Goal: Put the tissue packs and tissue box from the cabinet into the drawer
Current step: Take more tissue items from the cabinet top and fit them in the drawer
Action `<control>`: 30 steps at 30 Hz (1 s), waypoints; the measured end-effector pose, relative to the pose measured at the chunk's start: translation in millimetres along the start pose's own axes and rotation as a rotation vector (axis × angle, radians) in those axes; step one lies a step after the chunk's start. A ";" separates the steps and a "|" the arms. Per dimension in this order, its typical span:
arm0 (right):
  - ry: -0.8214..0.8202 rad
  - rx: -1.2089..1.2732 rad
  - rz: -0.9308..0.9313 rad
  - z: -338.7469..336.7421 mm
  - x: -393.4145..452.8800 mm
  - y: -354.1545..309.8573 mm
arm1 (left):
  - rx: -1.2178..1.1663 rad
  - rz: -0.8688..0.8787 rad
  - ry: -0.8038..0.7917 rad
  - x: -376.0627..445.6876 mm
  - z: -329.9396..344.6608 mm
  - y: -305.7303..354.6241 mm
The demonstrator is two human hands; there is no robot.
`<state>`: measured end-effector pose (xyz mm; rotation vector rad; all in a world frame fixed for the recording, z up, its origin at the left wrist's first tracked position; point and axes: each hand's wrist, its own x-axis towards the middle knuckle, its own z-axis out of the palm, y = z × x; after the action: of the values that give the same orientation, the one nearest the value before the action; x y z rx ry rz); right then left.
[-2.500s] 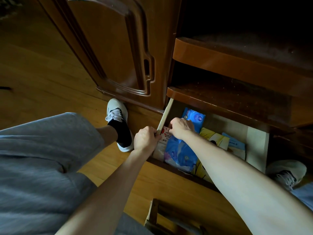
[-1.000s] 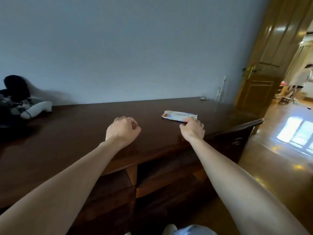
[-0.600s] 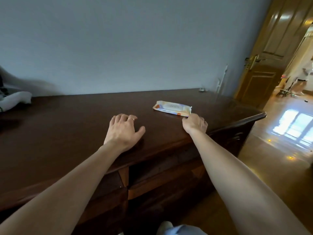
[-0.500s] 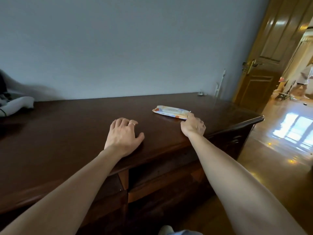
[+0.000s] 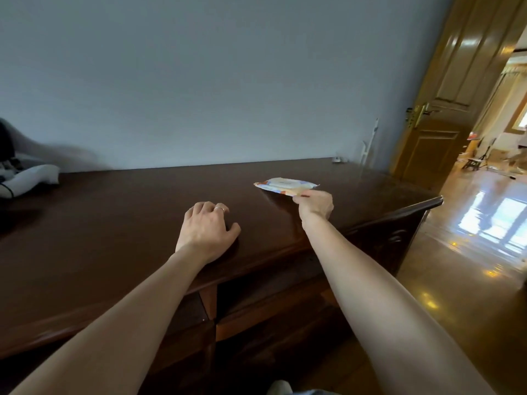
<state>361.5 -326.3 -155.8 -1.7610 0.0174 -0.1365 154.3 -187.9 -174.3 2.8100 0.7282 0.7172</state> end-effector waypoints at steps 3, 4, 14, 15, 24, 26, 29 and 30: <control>0.023 0.162 -0.135 -0.4 -22.5 -1.2 | -0.027 0.006 0.010 0.2 0.5 0.2; 0.014 0.166 -0.194 -1.9 -31.5 -0.8 | -0.036 0.009 0.016 -0.3 0.4 0.6; -0.253 -0.679 -0.353 -2.9 -27.0 -22.2 | -0.089 0.047 -0.098 -2.4 0.8 -0.6; -0.301 -0.757 -0.299 5.9 -24.4 -19.8 | -0.085 0.046 -0.098 -1.3 2.2 -1.8; -0.429 -0.838 -0.503 19.9 -23.7 -9.6 | -0.102 0.040 0.023 9.0 6.9 -5.1; -0.677 -0.629 -0.538 3.3 -43.7 -5.2 | -0.044 0.075 0.070 8.6 5.3 -5.7; -0.755 -0.506 -0.618 -24.0 -70.0 4.0 | 0.061 0.152 0.069 0.8 -1.3 -7.3; -0.712 -0.487 -0.647 -33.9 -76.0 5.7 | 0.054 0.166 0.073 -3.8 -6.5 -8.2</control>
<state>282.9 -353.9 -161.3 -2.1517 -1.1187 0.0420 144.8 -182.5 -172.3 2.9332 0.5377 0.8424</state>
